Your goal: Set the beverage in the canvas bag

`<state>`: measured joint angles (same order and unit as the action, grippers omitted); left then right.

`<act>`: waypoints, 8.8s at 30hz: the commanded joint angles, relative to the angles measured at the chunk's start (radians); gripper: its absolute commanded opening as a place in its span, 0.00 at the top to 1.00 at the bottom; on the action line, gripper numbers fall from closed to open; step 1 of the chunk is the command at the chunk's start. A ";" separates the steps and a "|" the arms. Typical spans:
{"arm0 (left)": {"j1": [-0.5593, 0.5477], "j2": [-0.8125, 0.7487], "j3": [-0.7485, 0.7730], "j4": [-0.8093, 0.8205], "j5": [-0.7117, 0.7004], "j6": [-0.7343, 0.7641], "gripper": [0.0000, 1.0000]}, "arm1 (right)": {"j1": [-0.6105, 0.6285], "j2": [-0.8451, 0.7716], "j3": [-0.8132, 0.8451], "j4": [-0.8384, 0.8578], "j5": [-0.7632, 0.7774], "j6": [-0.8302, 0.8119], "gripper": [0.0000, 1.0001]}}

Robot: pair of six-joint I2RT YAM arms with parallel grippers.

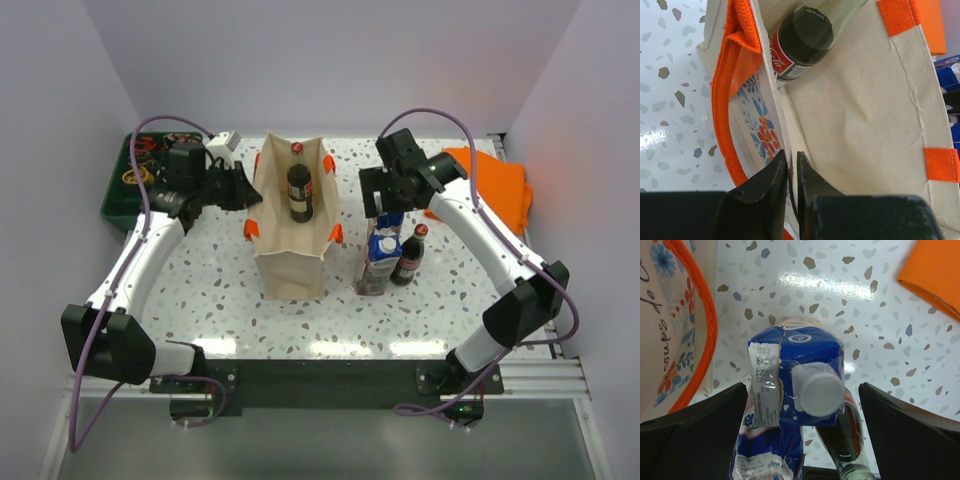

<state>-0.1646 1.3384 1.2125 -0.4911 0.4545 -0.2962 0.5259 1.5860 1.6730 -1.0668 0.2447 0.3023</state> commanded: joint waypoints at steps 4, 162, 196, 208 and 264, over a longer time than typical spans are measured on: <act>0.002 -0.028 -0.016 0.020 0.049 0.002 0.83 | -0.001 0.031 -0.032 0.079 -0.012 0.008 0.02; -0.009 -0.025 0.016 0.005 0.038 -0.052 1.00 | 0.270 0.256 0.711 0.228 -0.025 0.086 1.00; -0.013 -0.038 -0.018 0.019 0.084 -0.038 1.00 | 0.376 0.422 0.613 0.427 0.418 0.119 1.00; -0.013 -0.054 -0.021 0.003 0.095 -0.023 1.00 | 0.376 0.456 0.574 0.469 0.442 0.141 1.00; -0.015 -0.065 -0.047 0.005 0.085 -0.020 0.84 | 0.338 0.514 0.380 0.404 0.324 0.231 0.56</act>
<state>-0.1719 1.3003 1.1793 -0.4953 0.5064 -0.3290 0.8871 2.1128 2.0701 -0.7914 0.5301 0.4961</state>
